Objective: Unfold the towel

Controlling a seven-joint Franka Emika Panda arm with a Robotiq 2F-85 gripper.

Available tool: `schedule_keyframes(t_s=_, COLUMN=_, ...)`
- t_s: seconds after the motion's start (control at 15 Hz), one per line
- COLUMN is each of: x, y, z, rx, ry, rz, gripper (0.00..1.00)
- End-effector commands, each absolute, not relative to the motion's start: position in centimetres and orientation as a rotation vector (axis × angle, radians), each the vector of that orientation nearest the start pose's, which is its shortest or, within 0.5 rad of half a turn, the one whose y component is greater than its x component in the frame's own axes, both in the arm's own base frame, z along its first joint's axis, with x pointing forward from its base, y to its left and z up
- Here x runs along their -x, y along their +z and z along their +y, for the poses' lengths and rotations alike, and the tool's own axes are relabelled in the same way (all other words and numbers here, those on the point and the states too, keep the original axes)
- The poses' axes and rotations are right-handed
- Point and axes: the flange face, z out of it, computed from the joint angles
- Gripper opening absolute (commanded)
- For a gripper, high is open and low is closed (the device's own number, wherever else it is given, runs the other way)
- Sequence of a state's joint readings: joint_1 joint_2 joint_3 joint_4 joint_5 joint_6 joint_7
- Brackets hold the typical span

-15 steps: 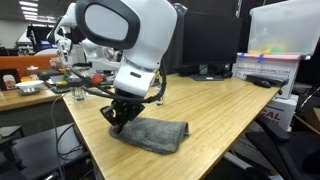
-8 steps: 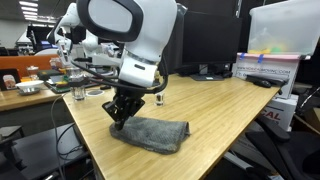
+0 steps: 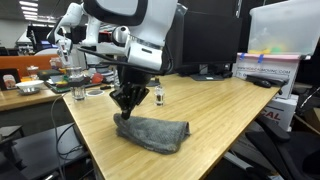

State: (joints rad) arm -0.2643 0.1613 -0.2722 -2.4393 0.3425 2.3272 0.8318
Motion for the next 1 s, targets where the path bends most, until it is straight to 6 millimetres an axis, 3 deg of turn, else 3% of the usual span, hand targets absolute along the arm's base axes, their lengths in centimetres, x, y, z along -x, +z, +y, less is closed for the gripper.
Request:
schedule_keyframes(t_s=0.0, x=-40.6, y=22.7, z=-23.7, rx=2.113, ry=0.447, rz=2.167, gripper=0.00)
schedule_keyframes(t_s=0.27, x=-43.2, y=24.4, z=-24.0, rx=2.278, ry=0.356, rz=2.192, gripper=0.00)
schedule_keyframes(t_s=0.53, x=-46.6, y=25.7, z=-22.5, rx=2.469, ry=0.280, rz=2.150, gripper=0.00)
schedule_keyframes(t_s=0.93, x=-50.9, y=24.4, z=-18.3, rx=2.812, ry=0.212, rz=2.032, gripper=0.00)
